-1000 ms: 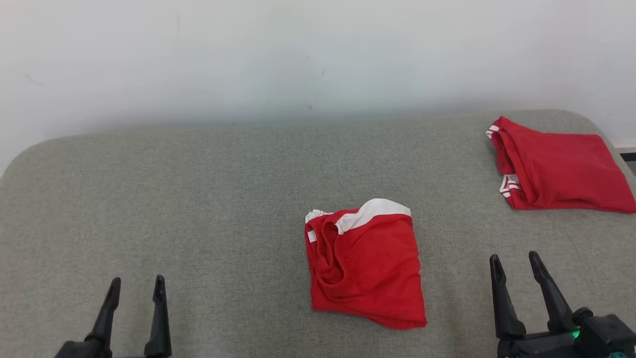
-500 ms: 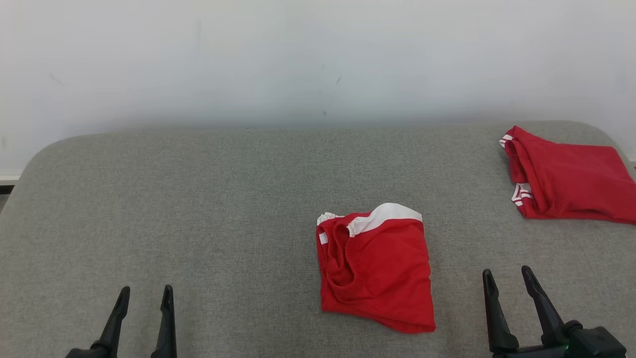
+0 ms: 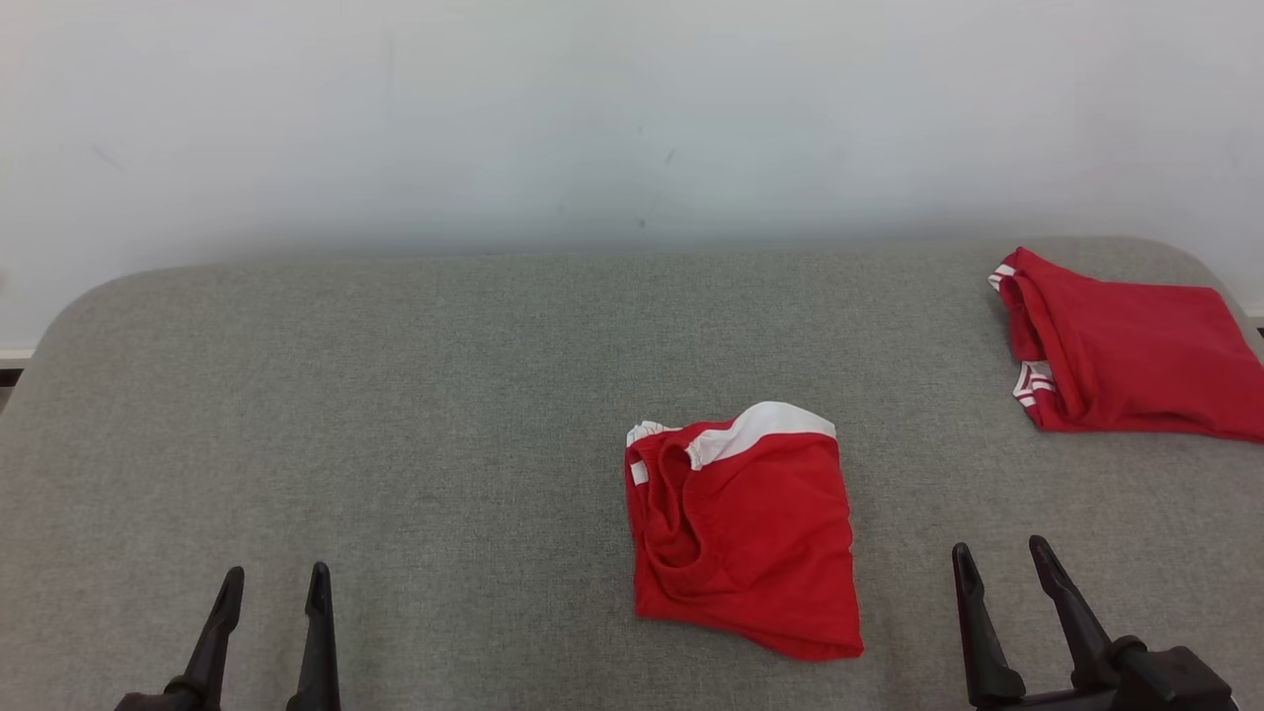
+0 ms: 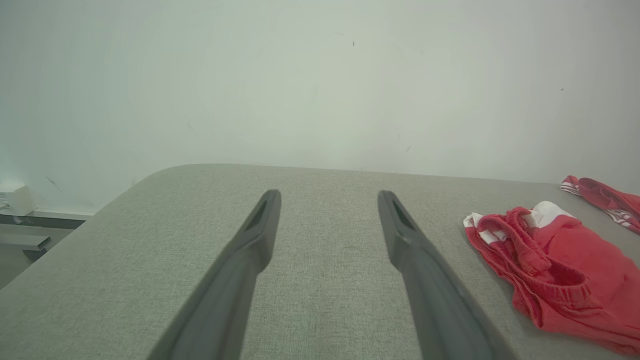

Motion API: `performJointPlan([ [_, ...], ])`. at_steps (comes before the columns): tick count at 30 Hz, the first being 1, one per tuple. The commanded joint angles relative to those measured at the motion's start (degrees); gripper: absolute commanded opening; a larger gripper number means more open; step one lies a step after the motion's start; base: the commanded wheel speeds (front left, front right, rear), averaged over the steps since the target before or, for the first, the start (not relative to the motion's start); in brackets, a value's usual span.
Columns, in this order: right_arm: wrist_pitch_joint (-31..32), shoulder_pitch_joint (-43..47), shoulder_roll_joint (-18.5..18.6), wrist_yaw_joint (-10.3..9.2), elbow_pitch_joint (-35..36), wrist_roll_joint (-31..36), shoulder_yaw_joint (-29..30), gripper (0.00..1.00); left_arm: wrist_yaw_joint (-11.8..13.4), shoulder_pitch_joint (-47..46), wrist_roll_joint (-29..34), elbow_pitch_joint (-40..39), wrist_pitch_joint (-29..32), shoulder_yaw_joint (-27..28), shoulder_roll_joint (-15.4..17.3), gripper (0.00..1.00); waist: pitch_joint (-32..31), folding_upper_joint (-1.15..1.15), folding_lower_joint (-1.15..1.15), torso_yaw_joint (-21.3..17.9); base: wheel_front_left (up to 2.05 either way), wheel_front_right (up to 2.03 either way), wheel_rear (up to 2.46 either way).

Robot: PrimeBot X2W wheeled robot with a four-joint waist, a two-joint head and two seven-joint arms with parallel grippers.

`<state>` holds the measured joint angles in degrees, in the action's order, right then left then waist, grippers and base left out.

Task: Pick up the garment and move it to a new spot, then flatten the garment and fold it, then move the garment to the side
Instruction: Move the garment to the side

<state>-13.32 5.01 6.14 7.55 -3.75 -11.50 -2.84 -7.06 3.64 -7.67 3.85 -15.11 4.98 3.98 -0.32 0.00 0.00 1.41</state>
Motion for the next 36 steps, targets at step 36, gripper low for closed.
performJointPlan([
  [36,10.85,-22.53,0.39,-0.15,-27.24,2.79,-0.54,1.0,1.22,-5.77,-1.41,1.67,0.0,-4.06,-0.7,1.0,7.59,0.0,0.0,7.74,0.0,0.0,0.0],
])
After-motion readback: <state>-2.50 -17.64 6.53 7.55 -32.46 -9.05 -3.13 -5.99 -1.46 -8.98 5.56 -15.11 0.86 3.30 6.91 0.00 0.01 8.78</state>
